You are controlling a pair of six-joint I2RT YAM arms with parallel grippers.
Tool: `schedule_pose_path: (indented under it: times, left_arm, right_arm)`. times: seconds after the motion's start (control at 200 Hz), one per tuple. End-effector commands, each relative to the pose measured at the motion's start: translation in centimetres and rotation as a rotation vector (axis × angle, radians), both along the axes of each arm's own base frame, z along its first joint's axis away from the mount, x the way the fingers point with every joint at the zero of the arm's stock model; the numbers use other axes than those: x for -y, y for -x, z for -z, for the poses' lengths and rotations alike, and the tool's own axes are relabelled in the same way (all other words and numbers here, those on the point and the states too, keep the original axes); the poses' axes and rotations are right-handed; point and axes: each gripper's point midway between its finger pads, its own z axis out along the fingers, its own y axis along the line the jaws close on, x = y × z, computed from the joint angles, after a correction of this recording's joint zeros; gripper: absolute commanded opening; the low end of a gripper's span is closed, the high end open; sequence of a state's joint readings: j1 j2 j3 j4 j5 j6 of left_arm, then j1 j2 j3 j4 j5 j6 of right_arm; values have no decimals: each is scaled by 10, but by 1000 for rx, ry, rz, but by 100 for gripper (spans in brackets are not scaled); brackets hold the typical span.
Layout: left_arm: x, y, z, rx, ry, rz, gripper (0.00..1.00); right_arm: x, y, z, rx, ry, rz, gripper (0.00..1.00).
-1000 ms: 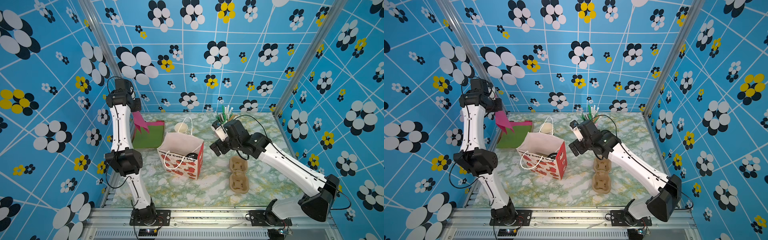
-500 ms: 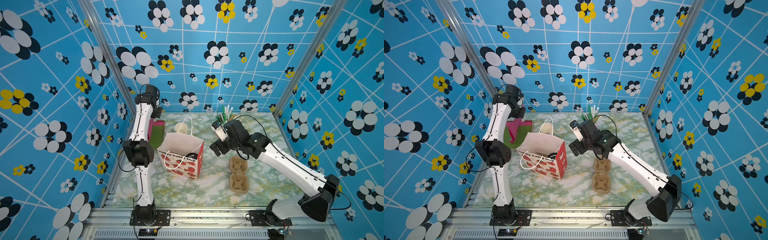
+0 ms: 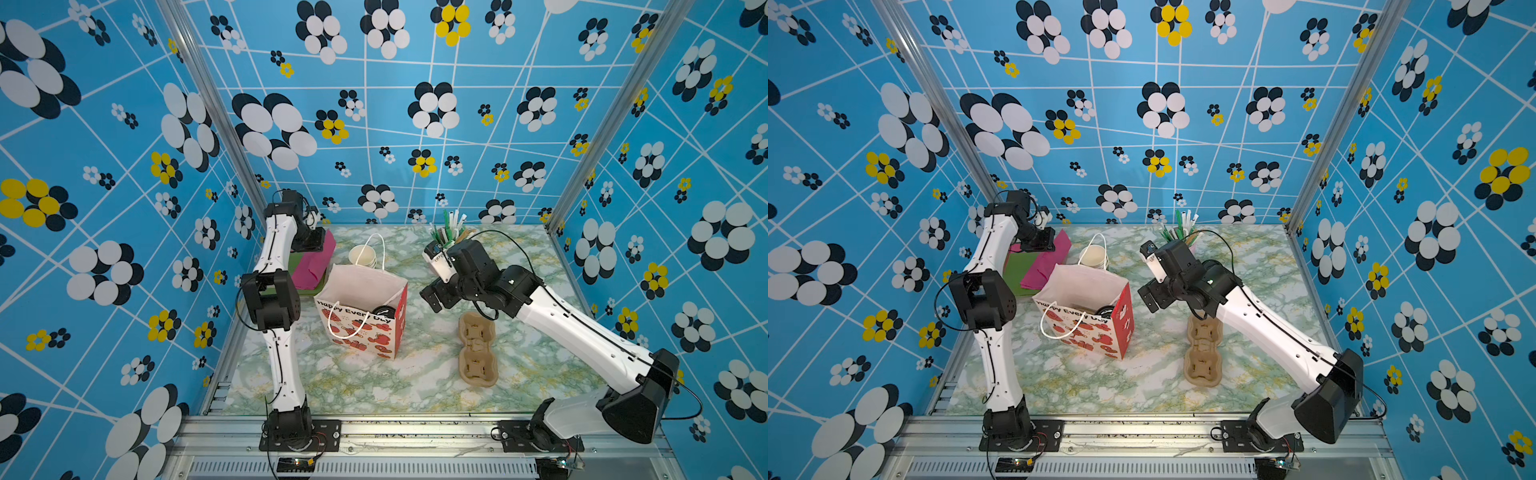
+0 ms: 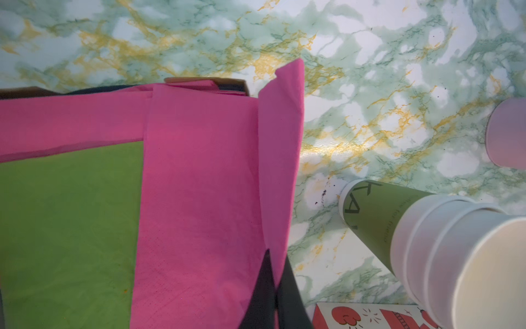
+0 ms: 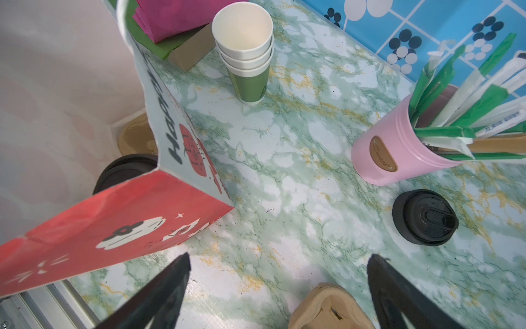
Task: Pack a coffee takeout order
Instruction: Fold the napkin in the napkin box.
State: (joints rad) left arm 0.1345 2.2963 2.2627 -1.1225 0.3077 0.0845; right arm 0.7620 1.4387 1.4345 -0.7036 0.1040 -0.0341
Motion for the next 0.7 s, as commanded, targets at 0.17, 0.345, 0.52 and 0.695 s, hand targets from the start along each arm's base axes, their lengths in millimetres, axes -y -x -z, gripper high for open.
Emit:
schedule_pose_path:
  times: [0.17, 0.345, 0.52, 0.695]
  left_arm:
    - [-33, 5, 10, 22, -1, -65, 0]
    - [-45, 0, 22, 26, -57, -52, 2]
    - [-53, -6, 36, 22, -100, -37, 10]
    - [-58, -14, 33, 44, -126, -31, 40]
  right_arm:
    - [7, 0, 3, -22, 29, 19, 99]
    - [8, 1, 4, -28, 33, 22, 99]
    - [10, 2, 7, -37, 38, 27, 99]
    - [10, 2, 8, -41, 46, 26, 99]
